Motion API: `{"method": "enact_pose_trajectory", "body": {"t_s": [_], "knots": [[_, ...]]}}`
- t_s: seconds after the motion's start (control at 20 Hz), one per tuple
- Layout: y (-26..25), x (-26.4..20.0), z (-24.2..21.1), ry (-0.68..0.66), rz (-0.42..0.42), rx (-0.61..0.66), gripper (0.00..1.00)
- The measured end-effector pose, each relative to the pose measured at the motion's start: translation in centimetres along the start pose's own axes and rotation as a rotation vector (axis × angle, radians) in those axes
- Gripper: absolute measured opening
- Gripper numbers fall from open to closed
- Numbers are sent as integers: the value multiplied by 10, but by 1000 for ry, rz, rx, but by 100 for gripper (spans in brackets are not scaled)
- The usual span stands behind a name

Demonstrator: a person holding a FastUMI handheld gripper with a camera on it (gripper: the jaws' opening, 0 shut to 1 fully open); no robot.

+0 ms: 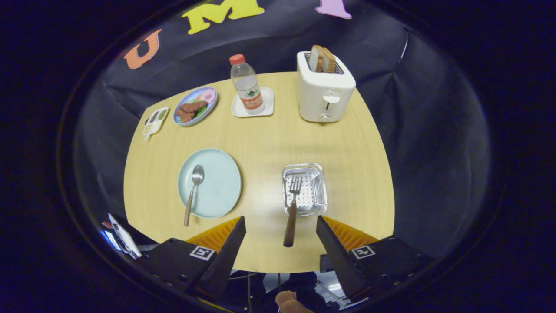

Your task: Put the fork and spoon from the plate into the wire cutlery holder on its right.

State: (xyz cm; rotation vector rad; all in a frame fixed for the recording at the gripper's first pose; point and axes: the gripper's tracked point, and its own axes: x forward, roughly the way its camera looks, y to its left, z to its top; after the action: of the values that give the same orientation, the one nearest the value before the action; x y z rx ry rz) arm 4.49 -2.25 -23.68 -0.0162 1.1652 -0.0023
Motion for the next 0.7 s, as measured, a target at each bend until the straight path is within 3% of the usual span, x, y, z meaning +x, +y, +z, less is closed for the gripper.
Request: {"method": "enact_pose_trajectory", "body": {"t_s": [0.4, 0.7], "knots": [[79, 17, 7, -119, 38, -24, 97], [164, 58, -30, -54, 128, -22, 96]]}}
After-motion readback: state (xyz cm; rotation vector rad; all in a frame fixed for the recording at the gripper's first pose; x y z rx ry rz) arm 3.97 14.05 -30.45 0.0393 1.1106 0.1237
